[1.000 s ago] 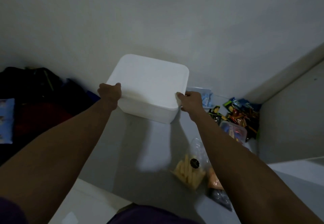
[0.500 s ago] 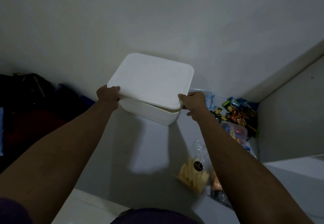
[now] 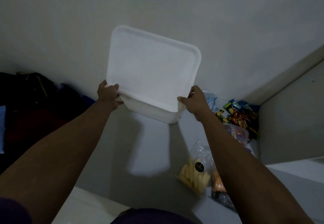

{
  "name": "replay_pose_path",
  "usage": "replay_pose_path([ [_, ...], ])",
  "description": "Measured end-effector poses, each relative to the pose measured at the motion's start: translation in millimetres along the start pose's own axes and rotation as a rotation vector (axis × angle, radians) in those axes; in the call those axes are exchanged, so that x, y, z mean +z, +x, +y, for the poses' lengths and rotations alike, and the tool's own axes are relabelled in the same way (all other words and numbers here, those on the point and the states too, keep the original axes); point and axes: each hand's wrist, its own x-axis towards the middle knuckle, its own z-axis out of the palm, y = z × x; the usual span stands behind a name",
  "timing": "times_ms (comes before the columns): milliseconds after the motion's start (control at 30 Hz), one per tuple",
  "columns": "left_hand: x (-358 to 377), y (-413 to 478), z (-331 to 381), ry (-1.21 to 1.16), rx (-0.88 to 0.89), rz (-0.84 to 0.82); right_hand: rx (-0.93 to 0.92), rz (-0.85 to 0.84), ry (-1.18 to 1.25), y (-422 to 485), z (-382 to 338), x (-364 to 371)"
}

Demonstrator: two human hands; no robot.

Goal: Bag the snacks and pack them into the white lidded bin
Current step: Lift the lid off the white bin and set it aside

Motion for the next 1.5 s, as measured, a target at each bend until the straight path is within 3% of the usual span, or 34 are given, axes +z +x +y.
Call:
replay_pose_path([
  [200, -18, -5, -3, 0.105, 0.24, 0.146, -0.077, 0.151, -0.222, -10, -7, 12],
  [300, -36, -33, -4, 0.146, 0.359, 0.158, -0.168, 0.114, -0.103, -20, -10, 23],
  [433, -94, -60, -25, 0.5, 0.587, 0.137, -0.26, 0.024, -0.094, -40, -10, 47],
  [733, -216, -108, -128, 0.697, 0.232, 0.217, -0.334, -0.341, -0.344, -85, 50, 105],
  [933, -221, -124, -171, 0.669, 0.111, 0.231, -0.393, -0.363, -0.386, -101, 91, 104],
  [1200, -216, -123, -185, 0.762, -0.03, 0.217, -0.215, -0.412, -0.357, -106, 134, 100],
  [1400, -193, -115, -181, 0.81, -0.014, 0.156, 0.026, -0.391, -0.375, -102, 157, 96],
  [1500, -182, -109, -176, 0.955, -0.014, 0.105, 0.08, -0.438, -0.454, -101, 162, 95],
])
